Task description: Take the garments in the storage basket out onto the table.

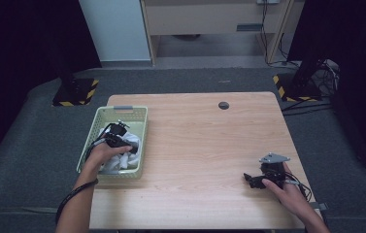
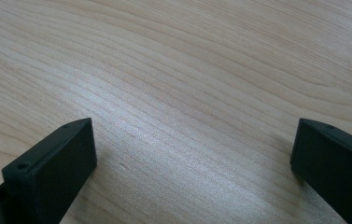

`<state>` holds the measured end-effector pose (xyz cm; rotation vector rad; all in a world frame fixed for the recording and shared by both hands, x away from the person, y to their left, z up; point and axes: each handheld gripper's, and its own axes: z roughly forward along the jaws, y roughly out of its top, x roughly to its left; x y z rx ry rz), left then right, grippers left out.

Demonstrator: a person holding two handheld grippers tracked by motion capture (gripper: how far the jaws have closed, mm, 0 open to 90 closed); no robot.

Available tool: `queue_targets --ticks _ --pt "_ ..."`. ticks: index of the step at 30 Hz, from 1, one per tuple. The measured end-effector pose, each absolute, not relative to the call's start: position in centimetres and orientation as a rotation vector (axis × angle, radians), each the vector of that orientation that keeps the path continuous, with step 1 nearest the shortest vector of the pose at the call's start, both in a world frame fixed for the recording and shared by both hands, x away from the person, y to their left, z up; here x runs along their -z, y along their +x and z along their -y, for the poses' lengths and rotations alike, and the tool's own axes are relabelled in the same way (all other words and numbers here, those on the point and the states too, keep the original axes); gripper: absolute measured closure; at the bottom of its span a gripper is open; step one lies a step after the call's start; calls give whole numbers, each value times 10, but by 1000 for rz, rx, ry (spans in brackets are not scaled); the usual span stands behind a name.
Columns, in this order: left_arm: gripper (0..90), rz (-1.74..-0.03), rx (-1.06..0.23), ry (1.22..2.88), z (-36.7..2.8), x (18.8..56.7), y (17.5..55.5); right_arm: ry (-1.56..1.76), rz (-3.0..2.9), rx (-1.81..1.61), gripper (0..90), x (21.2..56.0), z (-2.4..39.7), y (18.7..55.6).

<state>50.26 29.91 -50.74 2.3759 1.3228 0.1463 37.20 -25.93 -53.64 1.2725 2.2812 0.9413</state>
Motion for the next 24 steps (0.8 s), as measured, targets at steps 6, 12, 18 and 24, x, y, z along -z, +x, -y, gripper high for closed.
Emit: queue_targets --ticks 6,12,18,24 --pt "57 -1322 -136 2383 -298 504 501 1273 -2281 -941 4 536 259 372" --pt "435 -1284 -121 2388 -300 497 497 1272 -2281 -941 4 536 259 372" --pt "668 -1274 -88 2355 -301 496 493 1275 -2279 -944 4 537 259 372" --pt "739 -1291 -146 2344 -303 491 492 1273 -2281 -944 4 536 259 372"
